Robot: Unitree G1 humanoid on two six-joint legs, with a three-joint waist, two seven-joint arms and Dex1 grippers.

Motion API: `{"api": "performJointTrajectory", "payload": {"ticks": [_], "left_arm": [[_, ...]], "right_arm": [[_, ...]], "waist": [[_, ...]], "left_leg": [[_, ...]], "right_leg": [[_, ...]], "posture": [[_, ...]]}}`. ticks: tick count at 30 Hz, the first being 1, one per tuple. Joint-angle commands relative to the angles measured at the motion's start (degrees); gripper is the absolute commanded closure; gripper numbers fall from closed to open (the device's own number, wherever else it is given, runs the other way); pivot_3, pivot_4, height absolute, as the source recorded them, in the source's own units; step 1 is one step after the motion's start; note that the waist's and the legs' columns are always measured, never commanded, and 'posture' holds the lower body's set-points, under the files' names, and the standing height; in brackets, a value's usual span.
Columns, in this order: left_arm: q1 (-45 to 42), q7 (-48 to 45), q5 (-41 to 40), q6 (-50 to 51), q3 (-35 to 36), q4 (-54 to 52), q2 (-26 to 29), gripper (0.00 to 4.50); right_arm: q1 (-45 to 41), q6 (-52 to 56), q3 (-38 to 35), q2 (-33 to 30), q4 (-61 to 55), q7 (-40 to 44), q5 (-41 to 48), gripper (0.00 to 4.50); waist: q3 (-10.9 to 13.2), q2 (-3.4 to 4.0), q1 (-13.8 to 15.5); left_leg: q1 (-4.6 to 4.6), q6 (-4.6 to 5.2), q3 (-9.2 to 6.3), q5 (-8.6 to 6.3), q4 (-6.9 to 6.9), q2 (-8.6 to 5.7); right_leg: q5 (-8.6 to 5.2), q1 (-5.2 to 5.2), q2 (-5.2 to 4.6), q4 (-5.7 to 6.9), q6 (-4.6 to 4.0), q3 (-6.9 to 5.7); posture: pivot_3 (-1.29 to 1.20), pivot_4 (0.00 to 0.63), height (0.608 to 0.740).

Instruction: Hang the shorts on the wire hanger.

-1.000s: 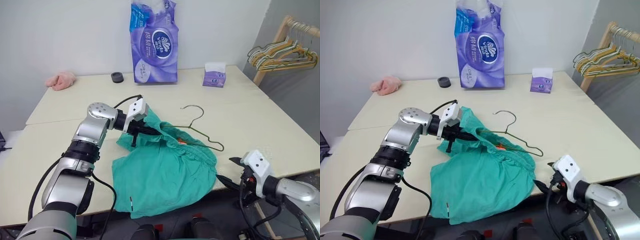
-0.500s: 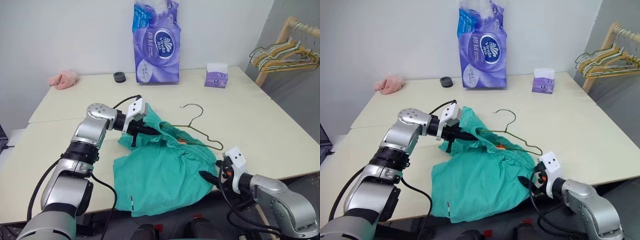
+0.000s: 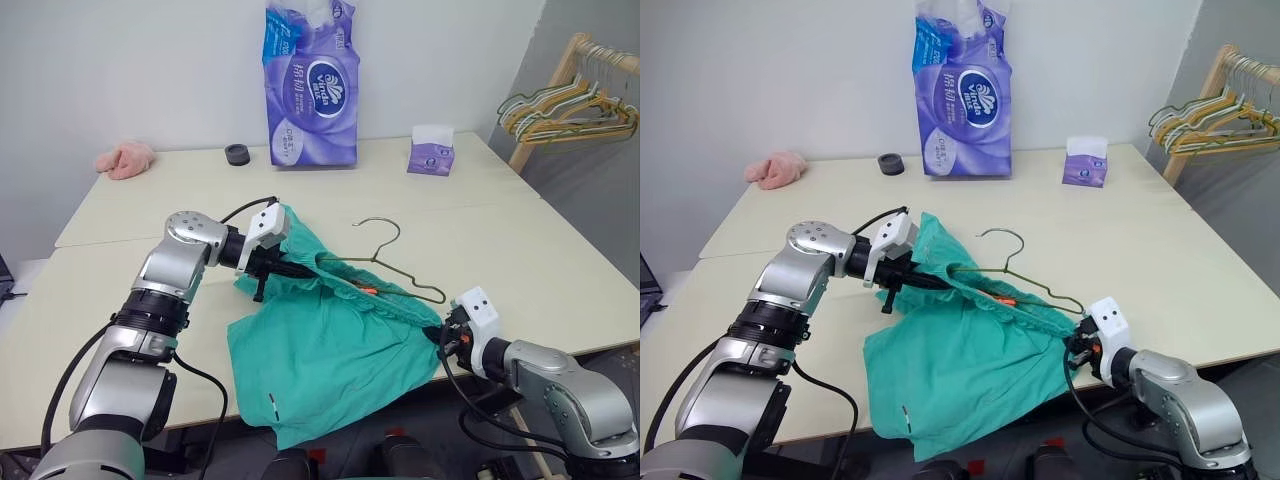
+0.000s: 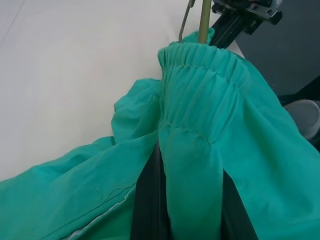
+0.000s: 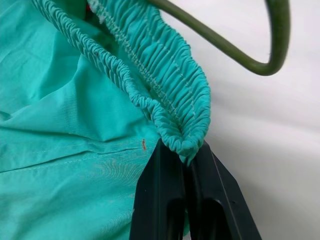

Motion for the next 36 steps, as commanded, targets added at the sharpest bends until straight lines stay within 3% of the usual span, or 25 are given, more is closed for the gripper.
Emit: {"api": "performJointTrajectory", "payload": {"ticks": [1, 19, 27, 36], "left_arm": [[-0.38, -1.9, -2.7, 3.05, 1.7, -3.46, 2.45, 4.5], [1.73, -2.72, 1.56, -2.16, -1.48, -2.18, 5.82, 4.5], [1.91, -2.57, 5.21, -7.82, -3.31, 0.89, 7.11, 4.5], [1.56, 0.96, 8.29, -13.3, -3.67, 3.98, 6.61, 4.5]], "right_arm": [[-0.54, -0.45, -3.04, -0.9, 0.33, -1.08, -0.16, 4.46], [1.31, 0.92, -6.44, -4.79, -1.37, 0.14, 2.67, 4.46], [1.13, 4.93, -10.37, -2.29, -1.18, -1.73, 6.98, 4.46], [5.67, 0.11, -7.4, -13.51, -7.37, 5.01, 5.81, 4.46]], "waist": [[0.0, 0.0, -0.07], [0.05, 0.07, -0.05], [0.06, 0.09, -0.04], [0.14, 0.2, 0.02]], "left_leg": [[0.0, 0.0, 0.0, 0.0, 0.0, 0.0], [0.0, 0.01, 0.01, -0.01, -0.01, 0.0], [0.0, 0.01, 0.01, -0.01, -0.01, 0.0], [-0.01, 0.02, 0.0, -0.01, -0.01, 0.01]], "right_leg": [[0.0, 0.0, 0.0, 0.0, 0.0, 0.01], [-0.01, 0.0, 0.0, -0.01, 0.01, 0.01], [-0.01, 0.0, 0.0, -0.01, 0.01, 0.01], [-0.13, 0.01, 0.0, -0.04, 0.22, -0.03]], "posture": [[-0.13, 0.035, 0.74], [-0.13, 0.046, 0.74], [-0.13, 0.046, 0.74], [-0.13, 0.051, 0.74]]}}
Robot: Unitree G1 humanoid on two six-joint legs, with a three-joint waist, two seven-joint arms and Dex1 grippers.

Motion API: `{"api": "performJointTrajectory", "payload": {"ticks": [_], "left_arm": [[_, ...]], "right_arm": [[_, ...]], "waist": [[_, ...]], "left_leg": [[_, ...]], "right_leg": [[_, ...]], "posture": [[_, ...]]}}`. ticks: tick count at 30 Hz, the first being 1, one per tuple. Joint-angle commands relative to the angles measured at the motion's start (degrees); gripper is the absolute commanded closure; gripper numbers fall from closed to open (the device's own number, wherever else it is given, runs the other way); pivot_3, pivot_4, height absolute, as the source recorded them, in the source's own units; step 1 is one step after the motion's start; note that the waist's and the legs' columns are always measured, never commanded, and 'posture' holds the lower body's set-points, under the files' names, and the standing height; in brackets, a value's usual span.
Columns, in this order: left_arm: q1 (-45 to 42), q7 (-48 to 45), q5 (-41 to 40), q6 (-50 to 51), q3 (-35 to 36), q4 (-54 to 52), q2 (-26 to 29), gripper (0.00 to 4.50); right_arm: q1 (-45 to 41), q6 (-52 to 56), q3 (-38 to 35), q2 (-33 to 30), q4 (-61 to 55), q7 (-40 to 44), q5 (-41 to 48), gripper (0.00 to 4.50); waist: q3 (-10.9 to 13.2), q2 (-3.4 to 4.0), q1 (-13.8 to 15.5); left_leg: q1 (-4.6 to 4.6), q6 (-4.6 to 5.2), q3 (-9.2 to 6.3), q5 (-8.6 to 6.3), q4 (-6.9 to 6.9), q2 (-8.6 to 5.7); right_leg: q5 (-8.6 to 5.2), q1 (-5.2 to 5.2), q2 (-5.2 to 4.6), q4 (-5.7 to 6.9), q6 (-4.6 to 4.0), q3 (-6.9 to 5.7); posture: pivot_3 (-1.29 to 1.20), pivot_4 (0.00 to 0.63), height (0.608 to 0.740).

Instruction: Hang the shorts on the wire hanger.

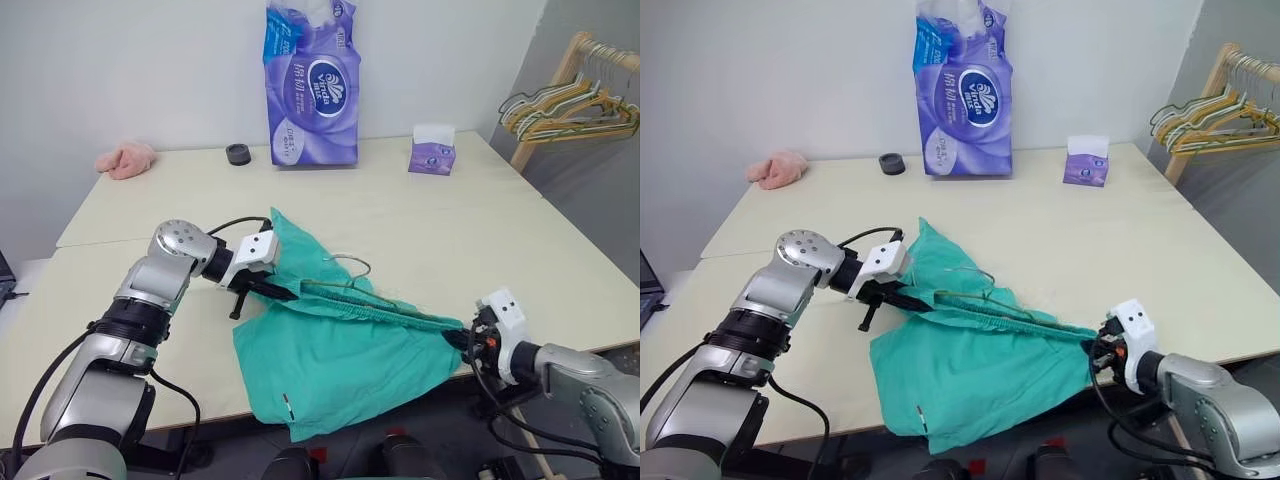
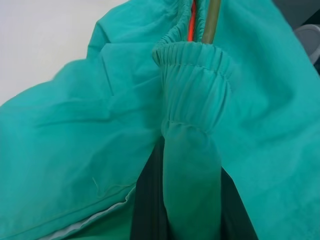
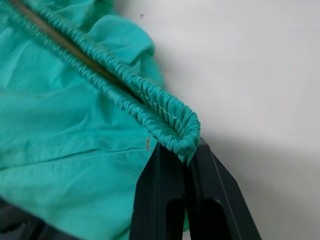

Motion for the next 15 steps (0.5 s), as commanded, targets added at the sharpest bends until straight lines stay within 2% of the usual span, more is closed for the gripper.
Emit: {"api": "performJointTrajectory", "payload": {"ticks": [1, 6, 15], "left_arm": [[-0.96, 2.36, 2.05, -2.22, 1.06, 1.46, 1.41, 4.5], [-2.14, 5.61, 3.15, -3.03, 0.88, 1.84, -0.23, 4.5], [-0.89, 7.83, 3.81, -1.01, 0.06, -3.78, -2.37, 4.5]], "right_arm": [[1.31, -2.5, -0.04, -5.22, -2.6, 1.86, -2.35, 4.46], [-3.25, -6.89, 7.09, -12.47, -4.88, 3.78, -6.79, 4.46], [-21.7, -5.9, 17.76, -14.47, -3.17, 7.09, -9.97, 4.46]], "waist": [[0.01, 0.0, -0.03], [0.03, -0.02, -0.08], [0.07, 0.0, -0.19]], "left_leg": [[0.0, 0.0, 0.01, 0.0, 0.0, 0.0], [0.0, 0.0, 0.01, 0.0, 0.0, 0.01], [-0.02, 0.0, 0.01, 0.0, 0.0, 0.0]], "right_leg": [[-0.03, 0.0, 0.0, 0.0, 0.05, 0.01], [-0.05, 0.01, 0.0, -0.02, 0.08, -0.01], [0.0, -0.01, -0.01, -0.06, 0.0, 0.0]], "posture": [[-0.14, 0.052, 0.74], [-0.15, 0.053, 0.74], [-0.15, 0.05, 0.74]]}}
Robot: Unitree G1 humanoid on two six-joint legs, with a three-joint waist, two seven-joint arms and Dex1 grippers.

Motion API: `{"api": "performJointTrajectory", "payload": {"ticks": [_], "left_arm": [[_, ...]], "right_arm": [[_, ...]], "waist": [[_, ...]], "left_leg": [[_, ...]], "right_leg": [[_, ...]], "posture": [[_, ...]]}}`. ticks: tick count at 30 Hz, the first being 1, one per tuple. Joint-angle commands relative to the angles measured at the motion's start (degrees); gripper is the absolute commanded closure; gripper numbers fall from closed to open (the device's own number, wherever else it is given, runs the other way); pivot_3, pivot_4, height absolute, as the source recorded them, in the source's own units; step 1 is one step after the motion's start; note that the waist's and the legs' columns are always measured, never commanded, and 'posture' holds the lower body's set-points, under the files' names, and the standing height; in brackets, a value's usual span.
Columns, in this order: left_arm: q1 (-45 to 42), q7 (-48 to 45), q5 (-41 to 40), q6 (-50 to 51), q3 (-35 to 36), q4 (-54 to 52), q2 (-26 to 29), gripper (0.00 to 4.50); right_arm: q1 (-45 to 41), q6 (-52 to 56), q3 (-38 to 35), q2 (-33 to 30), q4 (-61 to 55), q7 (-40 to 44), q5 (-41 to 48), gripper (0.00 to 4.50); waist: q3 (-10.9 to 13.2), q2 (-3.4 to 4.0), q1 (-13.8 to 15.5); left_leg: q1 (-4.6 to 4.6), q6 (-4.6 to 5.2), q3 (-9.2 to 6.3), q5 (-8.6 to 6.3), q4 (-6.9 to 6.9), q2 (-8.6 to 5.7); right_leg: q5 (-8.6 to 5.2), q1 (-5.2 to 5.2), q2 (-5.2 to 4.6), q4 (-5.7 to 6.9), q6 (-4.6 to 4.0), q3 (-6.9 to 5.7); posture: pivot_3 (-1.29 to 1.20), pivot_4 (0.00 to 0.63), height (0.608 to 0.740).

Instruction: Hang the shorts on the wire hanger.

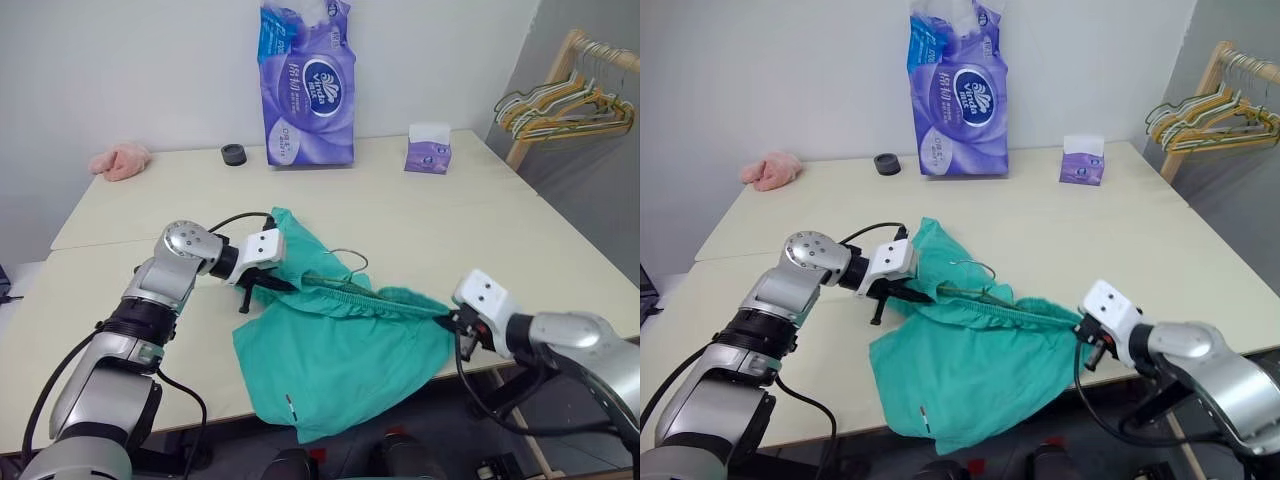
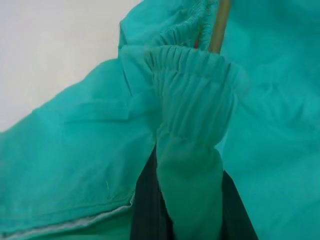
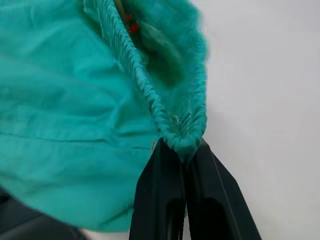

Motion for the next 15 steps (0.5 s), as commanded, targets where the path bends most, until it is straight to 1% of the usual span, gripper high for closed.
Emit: {"api": "performJointTrajectory", "payload": {"ticks": [1, 6, 9, 12, 15], "left_arm": [[-0.55, 1.54, 0.57, 0.43, 0.24, -2.37, -0.04, 4.5], [0.14, 2.81, 0.8, 0.25, 0.15, -2.45, -0.76, 4.5], [0.69, 3.1, 0.89, -0.07, 0.03, -2.55, -0.85, 4.5], [0.95, 3.02, 1.07, -0.4, 0.08, -2.41, -0.77, 4.5], [1.11, 3.0, 1.21, -0.61, 0.08, -2.37, -0.75, 4.5]], "right_arm": [[-4.73, 0.21, 1.92, -1.3, -1.33, 2.54, -0.81, 4.46], [-8.74, -0.03, 6.51, 0.43, -1.05, 4.42, -1.42, 4.46], [-9.05, -0.29, 7.51, 1.25, -0.67, 5.24, -1.58, 4.46], [-7.9, -1.76, 6.87, -0.2, -0.65, 6.01, -2.67, 3.73], [-5.99, -1.09, 4.12, -1.76, -1.49, 6.93, -1.75, 2.7]], "waist": [[0.0, 0.0, 0.0], [-0.01, -0.01, 0.03], [0.0, 0.0, 0.01], [0.0, 0.0, 0.06], [0.0, 0.0, 0.13]], "left_leg": [[-0.01, 0.0, -0.03, 0.0, 0.0, 0.01], [-0.03, 0.0, -0.05, 0.0, -0.01, 0.0], [-0.03, 0.0, -0.05, 0.0, -0.01, 0.0], [-0.04, 0.0, -0.05, 0.0, -0.01, 0.0], [-0.04, 0.0, -0.05, 0.0, -0.01, 0.0]], "right_leg": [[0.07, 0.0, 0.0, -0.01, -0.12, -0.02], [0.11, 0.0, -0.01, -0.02, -0.19, -0.04], [0.11, 0.0, -0.01, -0.02, -0.19, -0.04], [0.12, -0.02, -0.01, -0.02, -0.2, -0.04], [0.12, -0.02, -0.02, -0.02, -0.2, -0.05]], "posture": [[-0.14, 0.048, 0.74], [-0.14, 0.047, 0.74], [-0.14, 0.047, 0.74], [-0.14, 0.047, 0.74], [-0.14, 0.047, 0.74]]}}
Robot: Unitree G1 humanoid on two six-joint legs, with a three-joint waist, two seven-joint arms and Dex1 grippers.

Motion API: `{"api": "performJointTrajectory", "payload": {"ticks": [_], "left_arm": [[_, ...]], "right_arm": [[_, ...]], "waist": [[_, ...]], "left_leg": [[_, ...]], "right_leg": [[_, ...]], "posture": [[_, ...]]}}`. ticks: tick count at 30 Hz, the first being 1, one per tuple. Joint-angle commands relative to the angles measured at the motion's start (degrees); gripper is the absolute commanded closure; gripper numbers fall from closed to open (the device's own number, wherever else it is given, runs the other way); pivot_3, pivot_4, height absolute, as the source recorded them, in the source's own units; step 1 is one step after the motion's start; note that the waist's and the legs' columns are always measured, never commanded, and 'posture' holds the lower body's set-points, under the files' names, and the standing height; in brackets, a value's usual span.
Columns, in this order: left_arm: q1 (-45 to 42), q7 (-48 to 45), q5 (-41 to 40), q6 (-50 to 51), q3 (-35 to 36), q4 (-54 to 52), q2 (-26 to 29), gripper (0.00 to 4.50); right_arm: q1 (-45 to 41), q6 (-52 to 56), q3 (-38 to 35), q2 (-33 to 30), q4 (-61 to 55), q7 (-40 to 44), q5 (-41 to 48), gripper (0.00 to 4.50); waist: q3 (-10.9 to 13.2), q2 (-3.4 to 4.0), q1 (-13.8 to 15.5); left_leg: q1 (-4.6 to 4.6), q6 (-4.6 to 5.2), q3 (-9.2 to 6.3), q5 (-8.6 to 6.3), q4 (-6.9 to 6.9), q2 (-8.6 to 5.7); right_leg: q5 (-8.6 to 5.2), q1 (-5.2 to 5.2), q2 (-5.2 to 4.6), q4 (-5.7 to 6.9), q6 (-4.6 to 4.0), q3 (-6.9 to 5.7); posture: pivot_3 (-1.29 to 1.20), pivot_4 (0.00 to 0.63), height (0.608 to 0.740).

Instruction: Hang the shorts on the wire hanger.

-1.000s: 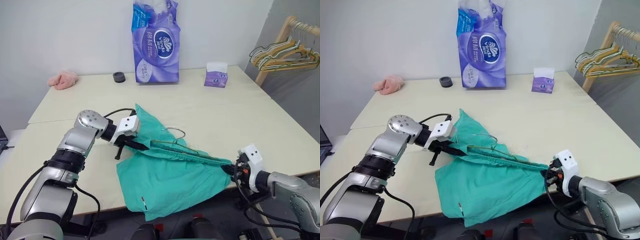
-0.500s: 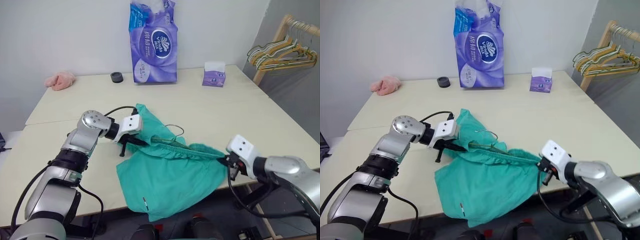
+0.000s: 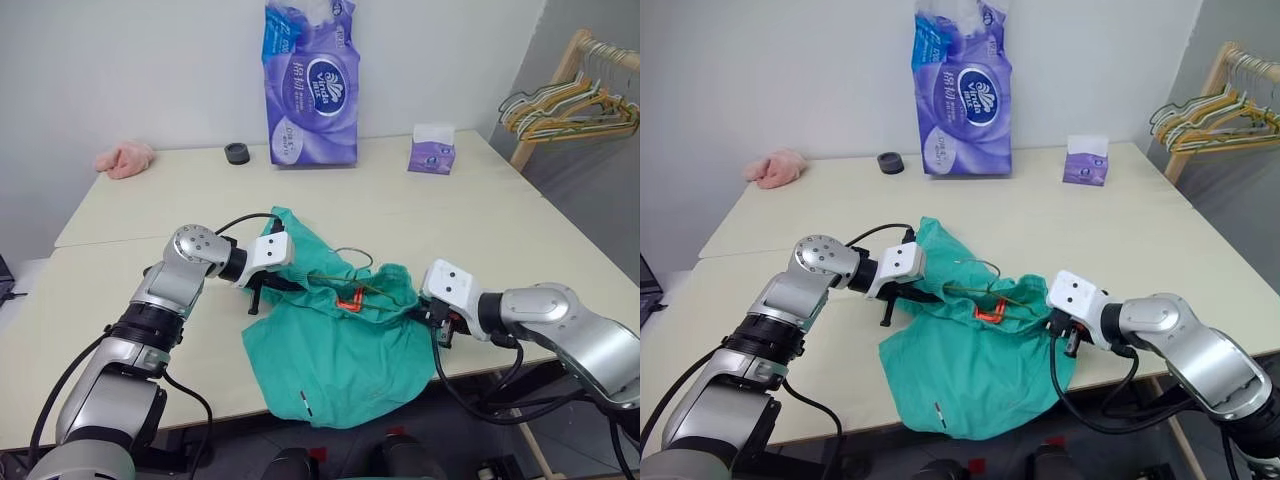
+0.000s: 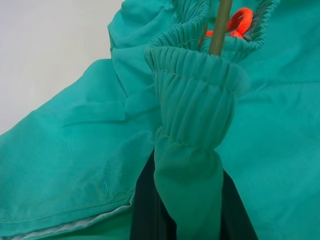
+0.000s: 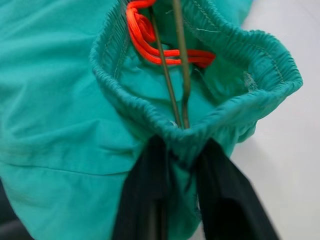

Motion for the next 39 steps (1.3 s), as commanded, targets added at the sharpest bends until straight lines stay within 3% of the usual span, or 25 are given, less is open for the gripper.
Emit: {"api": "performJointTrajectory", "payload": {"ticks": [1, 8, 12, 20, 27, 30, 39], "left_arm": [[-0.22, 0.53, 0.14, -1.08, 0.1, -1.42, 0.01, 4.5], [-0.37, 0.26, 0.44, -2.1, -0.08, -0.83, -0.23, 4.5], [-0.72, 0.15, 0.62, -2.51, -0.17, -0.38, -0.53, 4.5], [-1.6, -0.01, 0.94, -3.33, -0.26, 0.93, -1.03, 4.5], [-1.55, 0.26, 0.82, -3.2, 0.23, 1.0, -0.99, 4.5], [-1.07, 0.61, 0.32, -2.53, 0.8, 0.45, -0.86, 4.5], [0.21, 1.54, -1.87, -0.36, 1.93, -1.64, -1.15, 4.5]], "right_arm": [[1.67, -0.1, -4.58, -2.06, -1.87, 1.29, 0.8, 2.37], [7.16, 4.98, -11.9, -2.47, -1.59, 0.89, 4.08, 0.04], [8.32, 5.91, -12.88, -1.26, 1.05, 0.11, 4.42, 0.04], [0.9, 2.5, -2.67, 4.89, 9.84, 0.24, 0.54, 0.04], [-6.48, -5.35, 6.75, 10.35, 25.8, 3.05, -6.66, 0.04], [-6.88, -8.15, 9.35, 10.45, 28.52, 5.03, -9.01, 0.56], [-6.76, -9.28, 8.98, 11.95, 28.2, 6.74, -10.76, 3.67]], "waist": [[0.0, 0.0, 0.02], [0.0, 0.0, 0.0], [-0.01, -0.01, -0.01], [-0.01, 0.01, -0.18], [-0.04, -0.01, -0.07], [-0.05, -0.02, -0.07], [-0.09, -0.02, -0.07]], "left_leg": [[0.0, 0.0, 0.0, 0.0, 0.0, 0.0], [0.0, 0.0, 0.0, 0.0, -0.01, 0.01], [0.01, 0.0, 0.02, 0.0, 0.0, 0.0], [0.01, 0.0, 0.02, 0.0, -0.01, 0.0], [0.01, -0.01, 0.03, 0.01, 0.01, -0.01], [-0.01, -0.02, 0.01, 0.01, 0.01, -0.01], [0.05, -0.02, 0.01, 0.01, 0.01, -0.02]], "right_leg": [[0.0, 0.0, 0.0, 0.0, 0.0, 0.0], [0.0, 0.0, 0.0, 0.0, 0.0, 0.0], [0.0, 0.0, 0.0, 0.0, 0.0, 0.02], [0.0, 0.0, 0.01, 0.01, -0.01, 0.01], [0.02, -0.02, 0.0, 0.04, -0.02, 0.02], [0.02, -0.03, 0.0, 0.04, -0.03, 0.03], [0.02, -0.01, 0.0, 0.1, -0.02, 0.03]], "posture": [[-0.14, 0.047, 0.74], [-0.15, 0.044, 0.74], [-0.15, 0.043, 0.74], [-0.15, 0.04, 0.74], [-0.13, 0.037, 0.74], [-0.11, 0.038, 0.74], [-0.11, 0.038, 0.74]]}}
